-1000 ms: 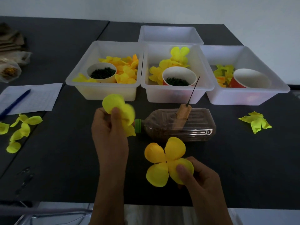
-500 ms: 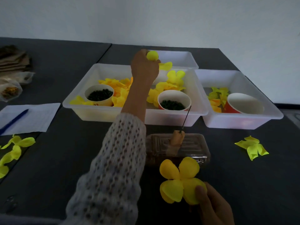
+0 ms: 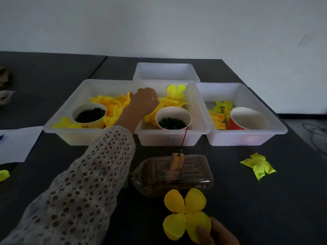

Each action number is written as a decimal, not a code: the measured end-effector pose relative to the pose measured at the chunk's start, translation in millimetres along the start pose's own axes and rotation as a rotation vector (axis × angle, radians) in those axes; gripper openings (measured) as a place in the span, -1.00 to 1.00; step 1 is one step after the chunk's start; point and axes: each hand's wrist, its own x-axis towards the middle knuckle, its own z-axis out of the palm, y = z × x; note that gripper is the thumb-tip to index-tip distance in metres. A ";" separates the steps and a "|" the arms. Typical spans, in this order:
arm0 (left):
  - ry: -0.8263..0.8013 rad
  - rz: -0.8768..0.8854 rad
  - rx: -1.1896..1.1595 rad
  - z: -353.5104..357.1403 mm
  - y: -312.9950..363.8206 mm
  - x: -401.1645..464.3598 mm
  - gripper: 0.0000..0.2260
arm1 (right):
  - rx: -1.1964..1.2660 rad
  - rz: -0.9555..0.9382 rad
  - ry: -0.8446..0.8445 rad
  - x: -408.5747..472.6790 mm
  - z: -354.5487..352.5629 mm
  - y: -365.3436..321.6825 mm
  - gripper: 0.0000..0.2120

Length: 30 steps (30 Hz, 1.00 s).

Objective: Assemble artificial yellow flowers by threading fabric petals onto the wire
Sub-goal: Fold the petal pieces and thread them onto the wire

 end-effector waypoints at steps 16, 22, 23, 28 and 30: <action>-0.599 0.510 -0.134 -97.5 68.2 -237.0 -0.62 | 0.113 -0.431 0.147 -9.7 25.9 -33.0 -0.76; -0.567 0.478 -0.084 -86.1 73.7 -244.6 -0.70 | 0.223 -0.472 0.141 -10.6 43.7 -45.8 -0.54; -0.578 0.464 -0.106 -86.0 72.3 -244.2 -0.75 | 0.234 -0.489 0.141 -11.4 45.5 -45.9 -0.50; -0.500 0.446 -0.310 -86.0 51.7 -239.0 -0.93 | 0.174 -0.475 0.168 -14.1 43.8 -41.6 -0.44; -0.475 0.385 -0.458 -84.4 38.8 -228.7 -0.91 | 0.145 -0.443 0.201 -13.2 40.0 -38.2 -0.42</action>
